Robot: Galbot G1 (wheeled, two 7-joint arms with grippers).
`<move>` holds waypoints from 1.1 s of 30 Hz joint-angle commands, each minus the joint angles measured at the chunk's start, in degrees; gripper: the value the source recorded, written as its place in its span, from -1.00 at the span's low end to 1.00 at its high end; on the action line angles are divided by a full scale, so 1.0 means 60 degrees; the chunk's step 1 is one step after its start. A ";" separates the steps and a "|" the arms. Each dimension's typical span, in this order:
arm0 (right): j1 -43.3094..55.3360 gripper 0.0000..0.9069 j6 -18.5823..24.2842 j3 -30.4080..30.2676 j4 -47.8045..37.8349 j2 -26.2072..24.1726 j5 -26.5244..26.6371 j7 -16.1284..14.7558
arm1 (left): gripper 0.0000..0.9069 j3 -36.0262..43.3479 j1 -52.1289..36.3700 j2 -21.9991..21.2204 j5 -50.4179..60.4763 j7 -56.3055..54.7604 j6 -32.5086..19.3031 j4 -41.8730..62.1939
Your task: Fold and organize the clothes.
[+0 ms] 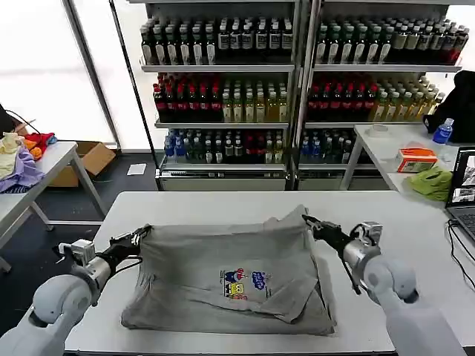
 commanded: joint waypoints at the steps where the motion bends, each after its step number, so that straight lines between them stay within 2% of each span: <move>1: -0.3731 -1.00 0.0013 0.1661 0.2326 -0.0084 -0.0163 -0.0195 | -0.98 -0.1716 0.3641 0.0074 0.0222 -0.0023 -0.0072 -0.1777; 5: -0.4618 -1.00 0.0211 0.1646 0.2510 0.0135 -0.0885 -0.0432 | -0.98 -0.1825 0.4419 -0.0270 0.0559 0.0028 -0.0165 -0.1971; 9: -0.5198 -1.00 0.0310 0.1669 0.2672 0.0411 -0.1109 -0.0459 | -0.98 -0.1622 0.4904 -0.0651 0.1239 0.0088 -0.0308 -0.2086; 11: -0.5376 -1.00 0.0206 0.1665 0.2836 0.0496 -0.1393 -0.0289 | -0.93 -0.1597 0.4951 -0.0798 0.1511 0.0079 -0.0298 -0.2006; 12: -0.5465 -1.00 0.0119 0.1653 0.2991 0.0544 -0.1639 -0.0197 | 1.00 -0.1582 0.5006 -0.0824 0.1766 0.0097 -0.0293 -0.1995; 13: -0.5501 0.36 -0.0025 0.1601 0.3161 0.0622 -0.1870 -0.0066 | 1.00 -0.1529 0.5020 -0.0865 0.2129 0.0054 -0.0255 -0.2017; 14: -0.5491 1.00 -0.0049 0.1575 0.3260 0.0657 -0.1935 -0.0006 | 1.00 -0.1523 0.5004 -0.0906 0.2147 0.0045 -0.0220 -0.2044; 18: -0.5449 1.00 -0.0064 0.1866 0.3549 0.0767 -0.2291 0.0126 | 1.00 -0.1955 0.4976 -0.1074 0.1944 0.0005 -0.0092 -0.2363; 20: -0.5614 1.00 0.0041 0.2061 0.3633 0.0651 -0.2262 0.0013 | 1.00 -0.2231 0.5017 -0.1072 0.1838 0.0004 -0.0080 -0.2455; 23: -0.5840 1.00 0.0592 0.2556 0.3669 0.0570 -0.2322 -0.0290 | 1.00 -0.2786 0.5140 -0.1082 0.1588 -0.0174 -0.0134 -0.2579; 25: -0.5833 1.00 0.2328 0.2908 0.3370 0.0721 -0.2892 -0.0896 | 1.00 -0.2901 0.5190 -0.1244 0.1403 -0.0568 -0.0273 -0.2725; 26: -0.5818 1.00 0.2796 0.2946 0.3290 0.0746 -0.3154 -0.1020 | 1.00 -0.2883 0.5205 -0.1308 0.1408 -0.0665 -0.0385 -0.2760; 27: -0.5727 1.00 0.3944 0.3000 0.2822 0.0872 -0.3835 -0.1189 | 1.00 -0.2795 0.5200 -0.1476 0.1411 -0.0944 -0.0642 -0.2776; 28: -0.5653 1.00 0.4442 0.3072 0.2552 0.0981 -0.4013 -0.1282 | 1.00 -0.2554 0.5140 -0.1716 0.1445 -0.1313 -0.0941 -0.2751; 29: -0.5635 1.00 0.4592 0.3123 0.2482 0.1013 -0.3995 -0.1304 | 1.00 -0.2418 0.5125 -0.1771 0.1471 -0.1337 -0.1018 -0.2734; 31: -0.5627 1.00 0.5338 0.3262 0.2216 0.1200 -0.3190 -0.1304 | 1.00 -0.1871 0.5065 -0.2213 0.1666 -0.1571 -0.1416 -0.2706; 33: -0.5638 1.00 0.5813 0.3338 0.2077 0.1337 -0.3117 -0.1361 | 1.00 -0.1486 0.5000 -0.2533 0.1829 -0.1643 -0.1595 -0.2742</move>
